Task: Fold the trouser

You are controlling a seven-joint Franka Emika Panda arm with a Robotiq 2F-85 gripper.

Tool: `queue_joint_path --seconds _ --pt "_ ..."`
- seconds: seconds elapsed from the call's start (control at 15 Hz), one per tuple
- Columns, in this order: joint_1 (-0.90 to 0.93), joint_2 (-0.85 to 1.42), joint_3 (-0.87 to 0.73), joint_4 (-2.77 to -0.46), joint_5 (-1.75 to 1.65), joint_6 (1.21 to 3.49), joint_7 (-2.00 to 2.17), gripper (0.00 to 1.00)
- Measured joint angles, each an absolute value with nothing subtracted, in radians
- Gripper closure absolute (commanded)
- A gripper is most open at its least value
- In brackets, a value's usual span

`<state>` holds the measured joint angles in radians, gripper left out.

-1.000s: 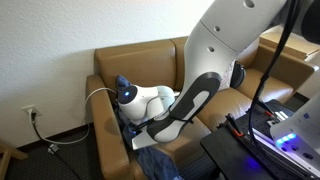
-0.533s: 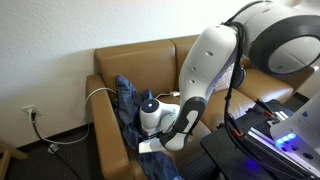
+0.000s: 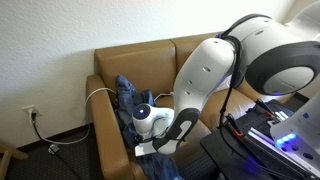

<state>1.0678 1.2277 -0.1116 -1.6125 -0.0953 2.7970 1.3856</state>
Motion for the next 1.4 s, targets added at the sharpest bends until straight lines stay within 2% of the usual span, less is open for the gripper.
queue_joint_path --seconds 0.33,0.6,0.67,0.73,1.0,1.4 --pt "1.045 1.357 -0.117 -1.416 -0.088 2.827 1.327 0.00" --pt "0.960 1.493 -0.047 -1.229 -0.070 2.826 1.180 0.00" --pt "0.933 1.507 -0.018 -1.210 -0.067 2.827 1.129 0.25" --pt "0.904 1.504 0.015 -1.210 -0.058 2.821 1.078 0.27" --pt "0.823 1.500 0.125 -1.239 0.008 2.802 0.907 0.56" --pt "0.829 1.496 0.131 -1.287 0.084 2.802 0.864 0.96"
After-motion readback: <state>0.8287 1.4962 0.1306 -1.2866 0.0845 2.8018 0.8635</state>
